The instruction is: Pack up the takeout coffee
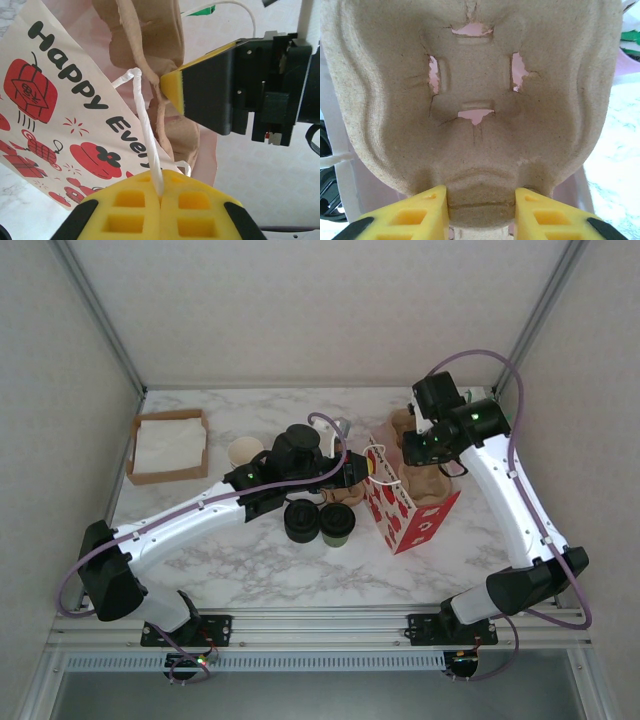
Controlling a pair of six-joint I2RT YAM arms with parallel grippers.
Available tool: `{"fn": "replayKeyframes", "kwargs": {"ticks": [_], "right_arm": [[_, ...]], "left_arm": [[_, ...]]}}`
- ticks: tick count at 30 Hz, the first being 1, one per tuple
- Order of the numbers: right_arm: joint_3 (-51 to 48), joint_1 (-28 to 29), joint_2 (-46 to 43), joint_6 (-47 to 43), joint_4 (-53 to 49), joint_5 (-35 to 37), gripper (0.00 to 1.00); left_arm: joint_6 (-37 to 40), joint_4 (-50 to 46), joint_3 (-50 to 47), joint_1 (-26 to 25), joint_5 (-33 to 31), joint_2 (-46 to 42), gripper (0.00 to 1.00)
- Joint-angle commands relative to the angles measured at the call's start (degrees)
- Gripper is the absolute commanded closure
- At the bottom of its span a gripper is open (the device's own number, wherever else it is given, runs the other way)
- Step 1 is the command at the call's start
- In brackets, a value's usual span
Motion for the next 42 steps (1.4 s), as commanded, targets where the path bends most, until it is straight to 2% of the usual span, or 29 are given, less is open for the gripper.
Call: {"fn": "replayKeyframes", "kwargs": {"ticks": [1, 28, 42], "right_arm": [[-1.3, -0.3, -1.4, -0.6, 0.9, -1.4, 0.68], [-5.4, -0.1, -1.0, -0.6, 1.5, -2.1, 0.69], [-7.6, 1.2, -4.2, -0.5, 0.5, -1.5, 0.69]], "left_arm": [[0.7, 1.5, -0.5, 0.5, -0.5, -1.1, 1.00], [1.0, 1.4, -0.3, 0.6, -0.5, -1.1, 1.00], [0.8, 2.0, -0.5, 0.7, 0.0, -0.3, 1.00]]}}
